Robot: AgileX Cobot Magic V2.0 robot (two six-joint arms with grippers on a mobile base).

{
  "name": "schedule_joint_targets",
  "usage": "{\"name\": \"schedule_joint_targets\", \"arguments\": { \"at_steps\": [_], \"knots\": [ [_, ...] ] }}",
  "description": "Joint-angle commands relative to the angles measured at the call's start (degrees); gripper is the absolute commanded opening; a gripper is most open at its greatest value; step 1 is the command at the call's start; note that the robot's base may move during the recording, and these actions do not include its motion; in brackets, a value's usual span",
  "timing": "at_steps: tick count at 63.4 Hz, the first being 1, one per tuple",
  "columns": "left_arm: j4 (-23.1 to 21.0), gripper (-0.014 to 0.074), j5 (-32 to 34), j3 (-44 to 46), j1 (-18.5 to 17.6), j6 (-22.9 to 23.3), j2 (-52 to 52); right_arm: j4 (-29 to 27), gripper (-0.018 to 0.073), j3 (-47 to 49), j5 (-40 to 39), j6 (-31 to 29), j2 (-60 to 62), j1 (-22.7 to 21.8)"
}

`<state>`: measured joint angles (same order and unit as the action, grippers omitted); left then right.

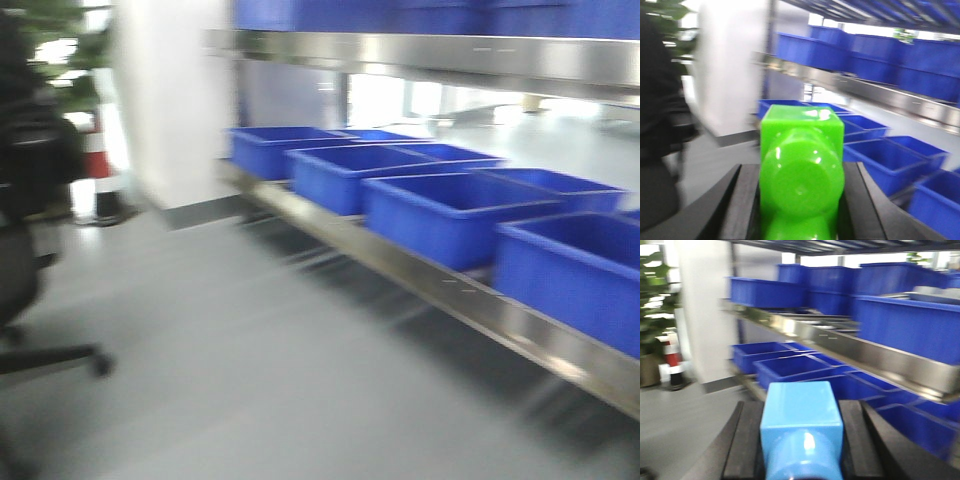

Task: Grab block from conveyor and place in blue bin
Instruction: 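Drive up to the shelf and stop facing the blue bins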

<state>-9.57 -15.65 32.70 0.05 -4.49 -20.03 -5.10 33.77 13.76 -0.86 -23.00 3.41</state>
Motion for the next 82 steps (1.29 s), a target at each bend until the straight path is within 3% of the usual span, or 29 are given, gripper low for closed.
{"name": "schedule_joint_targets", "arguments": {
  "at_steps": [1,82],
  "knots": [
    [0.0,-0.0111,1.3,0.1,-0.3,0.1,0.2,0.0,-0.0162,-0.1,-1.0,-0.2,0.3,-0.3],
    [0.0,-0.0111,1.7,0.1,-0.3,0.1,0.2,0.0,-0.0162,-0.1,-1.0,-0.2,0.3,-0.3]
  ]
}}
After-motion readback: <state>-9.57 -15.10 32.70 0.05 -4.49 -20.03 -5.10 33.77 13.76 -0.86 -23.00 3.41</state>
